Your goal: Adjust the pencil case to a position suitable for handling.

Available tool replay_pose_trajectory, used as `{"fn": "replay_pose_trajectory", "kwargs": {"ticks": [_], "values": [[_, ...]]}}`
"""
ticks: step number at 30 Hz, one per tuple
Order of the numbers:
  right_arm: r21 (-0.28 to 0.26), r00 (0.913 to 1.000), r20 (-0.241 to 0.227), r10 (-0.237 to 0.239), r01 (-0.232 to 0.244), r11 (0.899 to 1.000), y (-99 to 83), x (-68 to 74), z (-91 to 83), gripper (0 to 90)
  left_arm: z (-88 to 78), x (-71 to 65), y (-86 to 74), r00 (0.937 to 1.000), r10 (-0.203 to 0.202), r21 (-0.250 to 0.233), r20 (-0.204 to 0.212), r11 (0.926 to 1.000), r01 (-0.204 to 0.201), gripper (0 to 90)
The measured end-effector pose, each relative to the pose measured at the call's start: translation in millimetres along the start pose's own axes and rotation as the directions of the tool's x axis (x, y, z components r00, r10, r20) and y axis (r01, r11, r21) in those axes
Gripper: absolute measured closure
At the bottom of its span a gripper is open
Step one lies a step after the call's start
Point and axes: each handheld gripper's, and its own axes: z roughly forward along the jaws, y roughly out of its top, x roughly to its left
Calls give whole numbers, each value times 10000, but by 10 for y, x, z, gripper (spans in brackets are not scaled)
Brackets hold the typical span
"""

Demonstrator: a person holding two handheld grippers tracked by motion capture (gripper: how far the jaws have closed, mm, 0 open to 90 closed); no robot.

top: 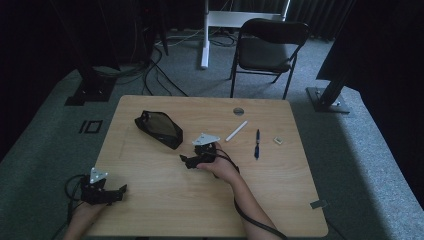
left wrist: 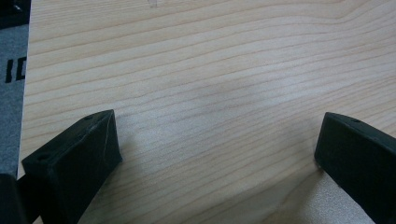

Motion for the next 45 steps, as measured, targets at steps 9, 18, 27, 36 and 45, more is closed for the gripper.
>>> {"fn": "replay_pose_trajectory", "kwargs": {"ticks": [9,18,27,36,45], "values": [[-75,10000,-24,5,-5,10000,86,-15,124,143,0,0,0,10000,1,-3,-1,10000,-1,1],[-59,10000,76,46,-46,10000,137,-31,241,145,0,0,0,10000,-3,-2,0,10000,3,1],[-291,9997,224,48,-41,9996,216,-56,281,191,0,0,0,10000,-2,-1,-1,10000,2,1],[-430,9979,555,-327,351,9985,282,-66,322,511,0,0,0,10000,0,-2,0,10000,0,1],[-314,9979,601,-256,275,9991,308,-93,379,589,0,0,0,10000,1,-2,0,10000,-1,1]]}}
